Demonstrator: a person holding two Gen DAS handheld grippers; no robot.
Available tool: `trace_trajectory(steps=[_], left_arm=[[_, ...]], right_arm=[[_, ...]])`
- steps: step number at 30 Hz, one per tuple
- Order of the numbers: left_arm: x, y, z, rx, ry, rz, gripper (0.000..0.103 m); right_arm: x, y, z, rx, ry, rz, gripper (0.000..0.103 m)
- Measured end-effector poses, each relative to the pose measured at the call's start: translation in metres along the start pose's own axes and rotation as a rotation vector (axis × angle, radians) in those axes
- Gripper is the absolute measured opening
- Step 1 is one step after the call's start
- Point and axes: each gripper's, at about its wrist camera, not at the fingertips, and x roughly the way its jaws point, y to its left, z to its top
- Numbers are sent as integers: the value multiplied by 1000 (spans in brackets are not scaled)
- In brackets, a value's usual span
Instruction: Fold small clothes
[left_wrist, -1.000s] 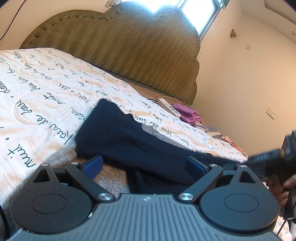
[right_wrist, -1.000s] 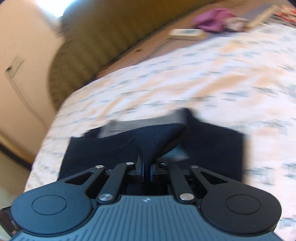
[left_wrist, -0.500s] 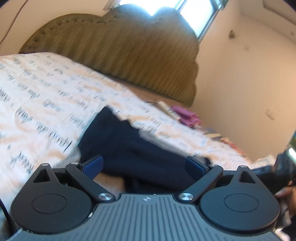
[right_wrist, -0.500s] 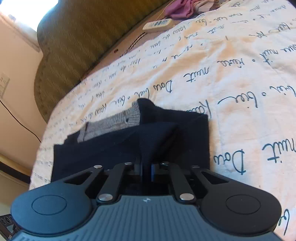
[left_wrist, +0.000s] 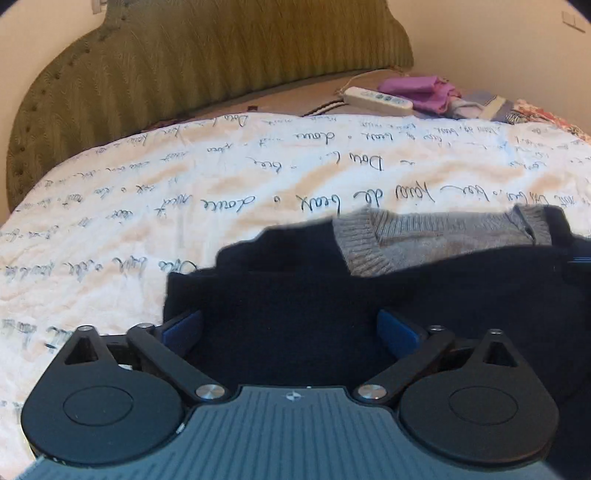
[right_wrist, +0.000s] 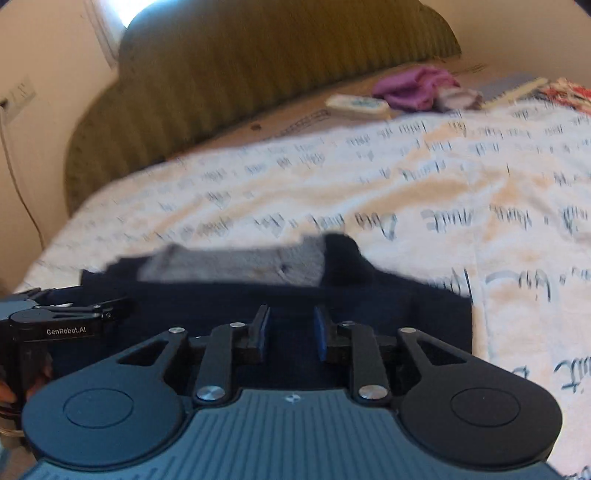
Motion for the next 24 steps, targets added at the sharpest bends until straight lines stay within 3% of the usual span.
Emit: trace_trajectory(steps=[2, 6, 8, 10, 12, 13, 15, 16, 17, 19, 21, 24], left_arm=[[3, 10, -2, -41, 15, -37, 101], [8, 8, -1, -23, 18, -21, 101], [1, 7, 2, -12, 10, -2, 101], [-22, 13, 0, -41, -26, 41, 93], [-60, 27, -11, -120, -49, 3, 94], [-84, 36, -20, -167, -51, -70, 97], [-125, 50, -45, -245, -46, -194, 103], [-147, 55, -61, -270, -39, -245, 102], [-168, 58, -76, -283, -43, -284, 103], [-205, 63, -105, -280, -74, -316, 103], [-235, 72, -134, -295, -99, -293, 103], [-261, 90, -176, -372, -36, -247, 102]], right_arm=[[-1, -18, -15, 30, -54, 55, 23], [-1, -39, -25, 125, -100, 137, 23], [-3, -36, -20, 135, -92, 126, 23], [-20, -27, -18, 146, -94, 56, 23], [-52, -20, -25, 200, -98, 79, 27], [-71, -17, -35, 205, -90, 144, 29], [-103, -10, -63, 201, -50, 241, 46], [-117, -6, -81, 195, -20, 258, 63], [-130, -2, -98, 187, 3, 259, 70], [-155, 4, -135, 178, 33, 252, 70], [-178, 8, -168, 199, 55, 246, 69], [-218, 3, -208, 253, 33, 236, 67]])
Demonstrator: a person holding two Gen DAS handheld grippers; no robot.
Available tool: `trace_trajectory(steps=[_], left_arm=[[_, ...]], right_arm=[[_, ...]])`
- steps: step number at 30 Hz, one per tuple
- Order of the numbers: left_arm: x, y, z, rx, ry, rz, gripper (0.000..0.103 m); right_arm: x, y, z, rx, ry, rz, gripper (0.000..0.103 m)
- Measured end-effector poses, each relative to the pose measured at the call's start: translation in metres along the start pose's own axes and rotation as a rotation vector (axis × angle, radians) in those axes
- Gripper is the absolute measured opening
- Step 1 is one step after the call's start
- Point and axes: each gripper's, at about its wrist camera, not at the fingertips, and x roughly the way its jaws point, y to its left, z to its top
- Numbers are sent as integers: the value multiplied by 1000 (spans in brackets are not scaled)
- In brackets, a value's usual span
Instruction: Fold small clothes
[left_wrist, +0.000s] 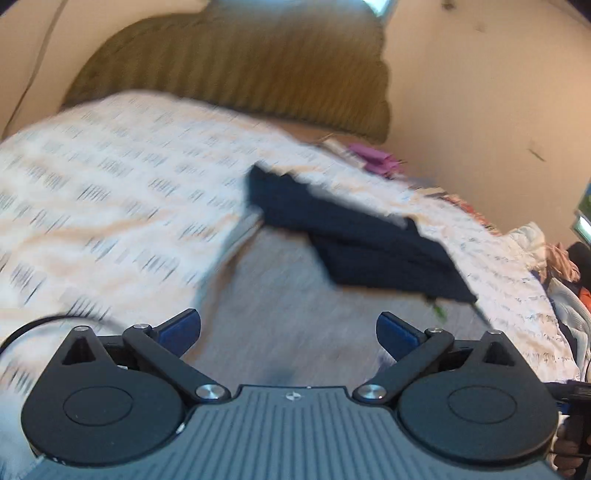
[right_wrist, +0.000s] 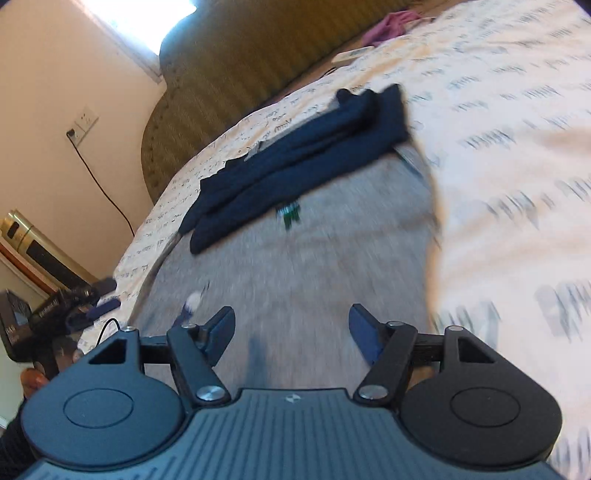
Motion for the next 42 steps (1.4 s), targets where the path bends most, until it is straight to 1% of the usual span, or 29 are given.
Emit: trace_trajectory(steps=[1, 3, 4, 6, 7, 10, 11, 13, 15, 16, 17, 19, 20, 21, 22, 23, 24, 25, 26, 27, 28, 29, 32, 34, 39, 42], left_arm=[[-6, 10, -11, -36, 39, 22, 102], [-17, 26, -26, -66, 99, 56, 101], [-25, 29, -33, -66, 102, 56, 101], [-38, 28, -44, -24, 91, 43, 102], [-42, 26, -47, -9, 102, 46, 102], [-51, 12, -51, 37, 87, 60, 101], [-55, 4, -51, 56, 72, 64, 101], [-57, -15, -47, 115, 27, 59, 101], [-44, -41, -39, 190, -25, 74, 103], [-33, -52, -35, 212, -42, 98, 103], [-18, -66, -31, 234, -59, 124, 103], [15, -86, -25, 256, -85, 164, 103], [33, -93, -25, 278, -78, 178, 103], [55, -101, -25, 305, -39, 223, 101], [73, -106, -25, 322, 18, 305, 99], [88, -109, -27, 330, 77, 360, 101], [91, -108, -30, 321, 79, 353, 101], [87, -106, -32, 311, 60, 348, 101], [85, -104, -32, 304, 71, 341, 101], [83, -101, -32, 294, 86, 329, 101], [79, -96, -33, 277, 92, 318, 102], [76, -92, -34, 258, 94, 310, 102], [66, -88, -39, 239, 100, 292, 102], [59, -89, -45, 255, 98, 286, 102], [42, -94, -62, 309, 83, 281, 102], [29, -94, -74, 326, 70, 278, 102]], right_arm=[[-17, -4, -11, 29, -17, -2, 67], [-46, -14, -26, 85, -31, -14, 68], [-58, -19, -31, 110, -35, -23, 67], [-76, -28, -40, 159, -41, -21, 68], [-82, -29, -43, 166, -33, -49, 68], [-92, -23, -51, 129, -51, -99, 68], [-94, -16, -52, 100, -70, -132, 69], [-91, 6, -49, -8, -108, -192, 70], [-78, 32, -39, -133, -146, -209, 70], [-67, 42, -30, -171, -155, -208, 77], [-50, 52, -19, -193, -159, -202, 82], [-9, 65, 4, -199, -155, -201, 82], [13, 70, 13, -203, -147, -208, 82], [36, 73, 22, -215, -126, -229, 82], [59, 74, 27, -216, -91, -267, 82], [83, 73, 29, -214, -48, -326, 82], [101, 72, 28, -225, -11, -381, 83], [106, 76, 20, -302, -55, -410, 89], [111, 82, 10, -372, -62, -453, 95], [112, 85, 2, -405, -54, -493, 95], [109, 88, -6, -419, -75, -510, 99], [104, 89, -13, -418, -85, -519, 102], [86, 86, -27, -364, -98, -521, 102], [77, 87, -36, -358, -106, -530, 102], [63, 96, -57, -393, -111, -561, 103], [56, 100, -67, -396, -106, -561, 103]])
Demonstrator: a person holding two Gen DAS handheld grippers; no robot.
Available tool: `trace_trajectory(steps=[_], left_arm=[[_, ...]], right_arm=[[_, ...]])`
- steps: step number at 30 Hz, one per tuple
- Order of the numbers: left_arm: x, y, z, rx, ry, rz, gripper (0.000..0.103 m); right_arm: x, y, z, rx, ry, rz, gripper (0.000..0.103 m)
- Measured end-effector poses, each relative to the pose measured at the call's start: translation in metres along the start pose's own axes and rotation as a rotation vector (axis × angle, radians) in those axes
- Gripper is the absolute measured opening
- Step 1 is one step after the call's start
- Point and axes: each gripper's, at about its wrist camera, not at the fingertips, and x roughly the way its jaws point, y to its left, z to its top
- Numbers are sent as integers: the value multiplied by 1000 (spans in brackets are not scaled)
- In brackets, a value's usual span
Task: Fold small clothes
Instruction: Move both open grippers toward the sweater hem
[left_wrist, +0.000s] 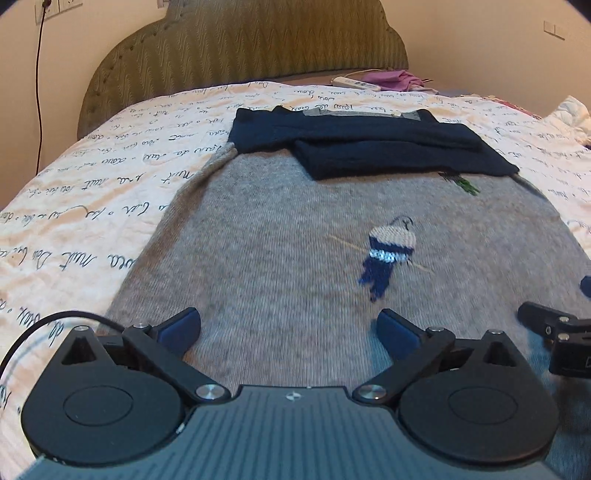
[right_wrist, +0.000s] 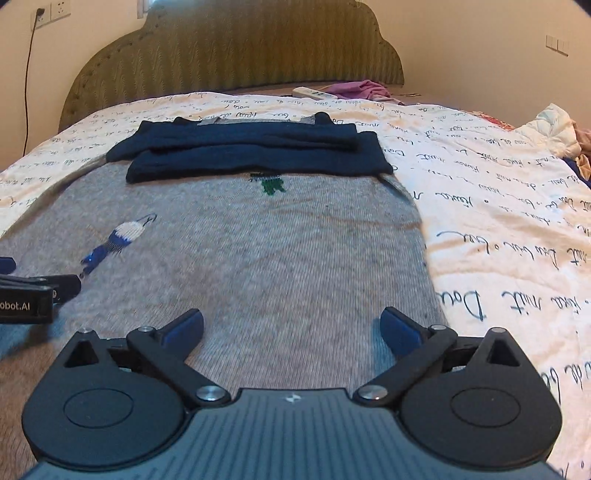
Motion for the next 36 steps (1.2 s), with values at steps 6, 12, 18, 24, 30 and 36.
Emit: trace_trajectory(steps=[6, 12, 18, 24, 30, 36], left_arm=[[-12, 3, -12, 12, -9, -9, 102], [-18, 4, -15, 11, -2, 1, 102], [-28, 8, -23, 7, 9, -4, 102], [-39, 11, -32, 7, 13, -4, 102], [-46, 13, -39, 9, 9, 1, 102], [-53, 16, -45, 12, 9, 0, 102]], right_arm=[[-14, 0, -13, -1, -1, 4, 103], [-24, 0, -20, 4, 5, 4, 103], [-34, 0, -28, 3, 7, 6, 103], [-44, 1, -36, 11, 10, 4, 103], [-49, 4, -40, 12, 9, -4, 103], [-56, 5, -45, 9, 13, -6, 103]])
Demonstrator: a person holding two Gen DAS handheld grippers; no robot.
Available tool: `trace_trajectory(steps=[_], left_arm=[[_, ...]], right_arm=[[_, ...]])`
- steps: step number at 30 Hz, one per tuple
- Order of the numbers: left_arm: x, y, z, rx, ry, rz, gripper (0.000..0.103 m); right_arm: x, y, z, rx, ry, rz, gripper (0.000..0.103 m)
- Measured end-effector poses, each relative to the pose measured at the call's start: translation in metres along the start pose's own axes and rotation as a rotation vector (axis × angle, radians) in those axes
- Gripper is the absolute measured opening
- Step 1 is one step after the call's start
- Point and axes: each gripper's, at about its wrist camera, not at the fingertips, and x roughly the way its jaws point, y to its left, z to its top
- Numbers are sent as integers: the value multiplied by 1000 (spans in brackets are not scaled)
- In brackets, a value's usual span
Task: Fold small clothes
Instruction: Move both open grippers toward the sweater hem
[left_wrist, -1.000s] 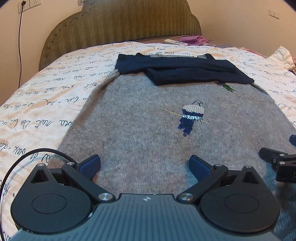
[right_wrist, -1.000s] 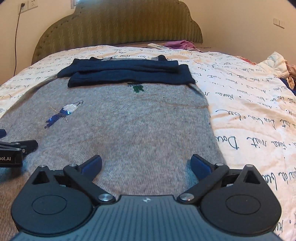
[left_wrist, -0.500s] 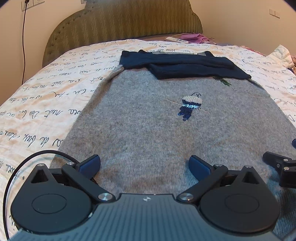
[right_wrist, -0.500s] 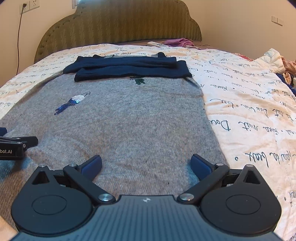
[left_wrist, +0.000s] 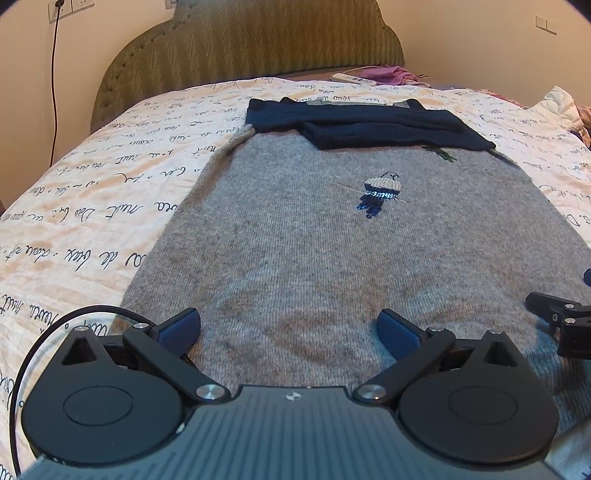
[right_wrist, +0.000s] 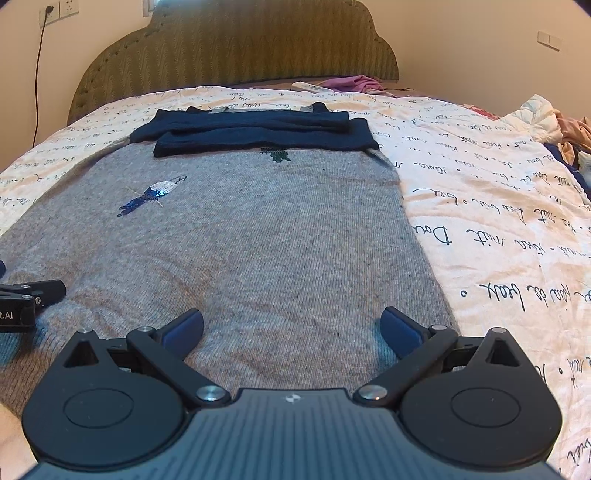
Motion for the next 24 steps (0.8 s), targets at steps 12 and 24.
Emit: trace_trajectory(steps=[12, 24], left_arm=[[-24, 13, -23, 0, -9, -12, 102], [-54, 40, -27, -34, -70, -36, 103]], right_arm=[[-22, 4, -20, -27, 6, 1, 103], [-59, -15, -34, -40, -65, 79, 103]])
